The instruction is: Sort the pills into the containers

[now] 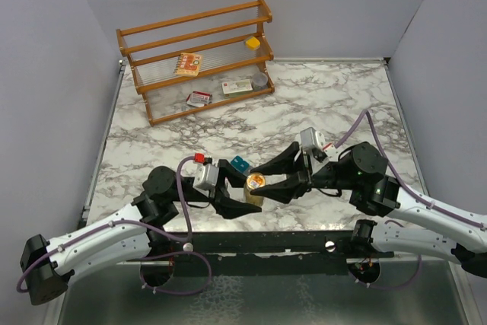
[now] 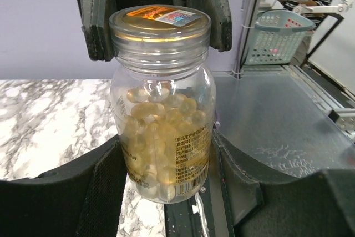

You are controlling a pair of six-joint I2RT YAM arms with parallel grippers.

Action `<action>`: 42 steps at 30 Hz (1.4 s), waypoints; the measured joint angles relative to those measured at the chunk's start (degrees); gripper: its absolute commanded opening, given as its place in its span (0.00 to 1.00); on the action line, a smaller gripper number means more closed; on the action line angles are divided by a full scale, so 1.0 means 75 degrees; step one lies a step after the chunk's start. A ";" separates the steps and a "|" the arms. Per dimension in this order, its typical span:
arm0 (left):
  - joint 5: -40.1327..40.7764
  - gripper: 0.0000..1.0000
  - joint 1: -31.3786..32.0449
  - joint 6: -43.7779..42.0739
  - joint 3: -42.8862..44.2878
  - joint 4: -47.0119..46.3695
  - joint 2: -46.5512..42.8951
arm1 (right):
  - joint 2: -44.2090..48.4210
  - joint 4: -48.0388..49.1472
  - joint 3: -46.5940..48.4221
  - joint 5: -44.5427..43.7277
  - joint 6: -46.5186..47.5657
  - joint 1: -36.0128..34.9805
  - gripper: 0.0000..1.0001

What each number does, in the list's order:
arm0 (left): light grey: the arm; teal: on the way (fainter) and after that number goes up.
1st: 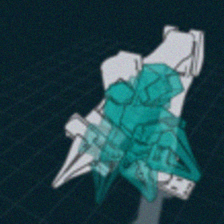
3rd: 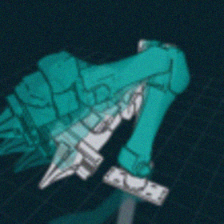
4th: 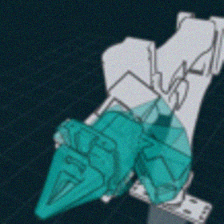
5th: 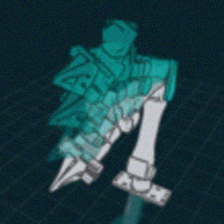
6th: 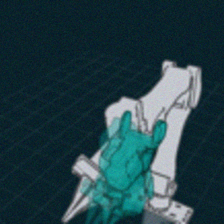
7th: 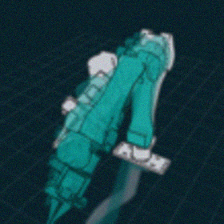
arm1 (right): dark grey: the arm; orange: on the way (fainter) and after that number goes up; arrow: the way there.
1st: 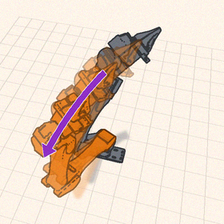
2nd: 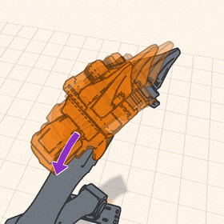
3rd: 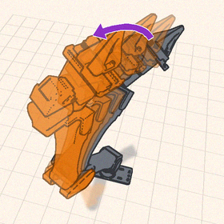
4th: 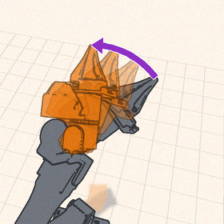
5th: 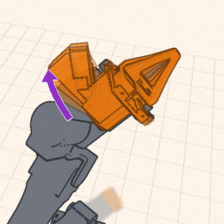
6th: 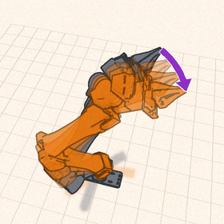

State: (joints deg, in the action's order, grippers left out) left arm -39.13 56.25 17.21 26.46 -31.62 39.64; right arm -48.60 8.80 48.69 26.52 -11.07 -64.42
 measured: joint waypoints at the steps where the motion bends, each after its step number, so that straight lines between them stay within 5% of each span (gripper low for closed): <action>1: 0.0087 0.00 0.0012 -0.0012 -0.0012 0.0044 -0.0050 | 0.0000 -0.0009 0.0000 -0.0023 0.0035 0.0000 0.02; 17: 0.2358 0.00 0.0096 -0.0723 0.0017 0.0982 -0.0160 | -0.0239 -0.0568 0.0175 -0.1714 0.0662 0.0064 0.02; 42: 0.4500 0.00 0.0117 -0.1754 0.0023 0.0997 -0.0085 | -0.0933 0.0833 -0.0157 -0.3249 0.0443 0.0099 0.02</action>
State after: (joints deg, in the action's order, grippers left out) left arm -5.39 57.12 4.05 26.63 -24.14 39.00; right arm -55.59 15.05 47.51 2.15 -7.75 -63.68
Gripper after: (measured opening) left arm 0.541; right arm 0.422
